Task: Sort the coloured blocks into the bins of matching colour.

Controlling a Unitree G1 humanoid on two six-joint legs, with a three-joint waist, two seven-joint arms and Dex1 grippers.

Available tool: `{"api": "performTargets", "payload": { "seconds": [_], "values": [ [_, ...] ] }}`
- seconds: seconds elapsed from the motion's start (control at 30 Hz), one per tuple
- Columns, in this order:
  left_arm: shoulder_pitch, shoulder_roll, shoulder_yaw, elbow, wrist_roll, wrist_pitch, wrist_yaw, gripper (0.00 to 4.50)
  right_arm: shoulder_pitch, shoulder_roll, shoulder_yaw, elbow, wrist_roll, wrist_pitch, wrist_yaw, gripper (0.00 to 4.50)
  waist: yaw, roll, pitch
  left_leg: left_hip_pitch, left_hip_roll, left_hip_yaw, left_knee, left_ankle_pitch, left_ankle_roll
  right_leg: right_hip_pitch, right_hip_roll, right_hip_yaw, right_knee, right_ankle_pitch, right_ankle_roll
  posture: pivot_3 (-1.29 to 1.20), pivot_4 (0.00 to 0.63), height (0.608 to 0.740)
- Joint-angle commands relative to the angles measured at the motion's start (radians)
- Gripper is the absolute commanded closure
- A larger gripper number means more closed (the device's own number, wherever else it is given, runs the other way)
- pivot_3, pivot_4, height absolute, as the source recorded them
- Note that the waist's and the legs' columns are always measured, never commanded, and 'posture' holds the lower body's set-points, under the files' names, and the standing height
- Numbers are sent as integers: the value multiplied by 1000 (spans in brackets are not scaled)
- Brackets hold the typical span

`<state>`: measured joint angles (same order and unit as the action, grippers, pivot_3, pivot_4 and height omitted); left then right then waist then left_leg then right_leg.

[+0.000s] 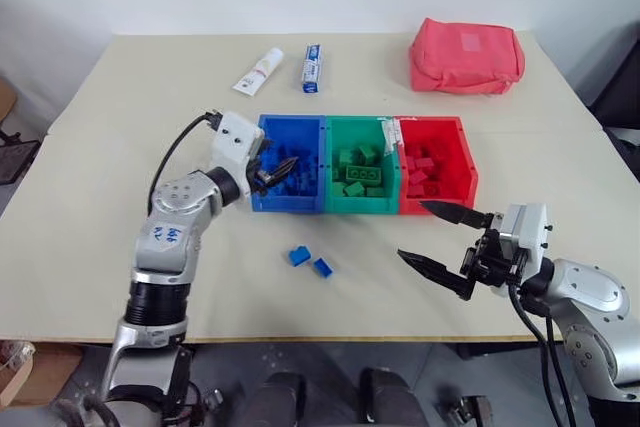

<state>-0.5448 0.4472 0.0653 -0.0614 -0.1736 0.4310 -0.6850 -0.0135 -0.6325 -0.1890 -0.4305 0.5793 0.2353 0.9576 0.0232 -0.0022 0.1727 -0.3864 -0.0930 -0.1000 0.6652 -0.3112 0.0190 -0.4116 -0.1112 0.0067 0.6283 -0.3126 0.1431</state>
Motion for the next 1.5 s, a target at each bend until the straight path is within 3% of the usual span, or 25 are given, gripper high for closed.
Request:
{"api": "performTargets", "payload": {
  "seconds": [0.03,0.1,0.23,0.3,0.4,0.57,0.7,0.77,0.97,1.1,1.17,1.27,1.5],
  "values": [
    [45,112,90,123,-60,-227,-174,983,-1,-33,6,4,-10,-37,54,0,-4,0,0,0,0,0,0,0,0,0,0,0,0,0,0,0,150,740],
    [47,162,125,205,-76,-295,-211,983,-2,-41,4,16,-10,-43,69,0,-2,0,0,0,1,0,-1,0,-1,0,0,0,0,0,-1,0,150,740],
    [96,283,204,284,-243,-315,-515,983,-10,-62,-10,42,-1,-41,103,0,-1,0,0,0,0,0,0,0,0,0,-1,0,0,0,-1,0,150,740],
    [130,355,198,352,-220,-374,-604,626,0,-84,-12,50,-7,-50,136,0,0,0,0,0,-1,-1,0,-1,1,0,-2,-1,0,0,-1,0,150,740],
    [171,387,168,371,-203,-452,-667,24,-1,-98,-23,68,-11,-61,148,0,1,0,0,0,0,-1,-1,-1,1,0,-2,-1,-1,0,-1,0,150,740],
    [222,369,78,257,-179,-475,-681,24,-11,-110,-40,86,-16,-73,152,0,3,0,0,0,-1,-1,0,-1,1,2,-3,0,-1,0,-1,0,150,740],
    [165,337,-61,119,-146,-413,-683,24,46,-153,-61,56,15,-27,176,0,6,0,0,0,-1,-1,0,-1,1,2,-2,0,0,0,-1,0,150,740],
    [93,304,-198,66,-19,-391,-651,24,96,-180,-67,56,-29,-74,207,0,8,0,0,0,-1,-1,0,-1,2,2,-2,0,0,0,-1,0,150,740],
    [-3,184,-373,49,115,-360,-576,24,137,-173,-93,20,-31,-80,171,0,-7,0,0,0,1,2,0,-1,2,1,1,1,1,0,0,0,150,740],
    [-68,151,-486,125,286,-365,-510,24,202,-174,-114,-28,-34,-67,145,0,1,0,0,0,1,2,0,-1,1,0,2,1,1,0,0,0,150,740],
    [-87,125,-498,142,286,-350,-498,24,228,-170,-127,-48,-33,-65,130,0,4,0,0,0,0,2,1,0,2,1,3,1,1,0,0,0,150,740],
    [-106,113,-515,143,283,-312,-521,603,269,-161,-150,-77,-33,-66,101,0,10,0,0,0,-2,1,2,0,3,2,2,1,0,0,1,0,150,740],
    [-96,96,-510,190,250,-354,-541,2759,295,-157,-164,-85,-36,-68,74,0,14,0,0,1,-2,1,2,0,3,3,1,1,0,1,1,0,150,740]
  ]
}}
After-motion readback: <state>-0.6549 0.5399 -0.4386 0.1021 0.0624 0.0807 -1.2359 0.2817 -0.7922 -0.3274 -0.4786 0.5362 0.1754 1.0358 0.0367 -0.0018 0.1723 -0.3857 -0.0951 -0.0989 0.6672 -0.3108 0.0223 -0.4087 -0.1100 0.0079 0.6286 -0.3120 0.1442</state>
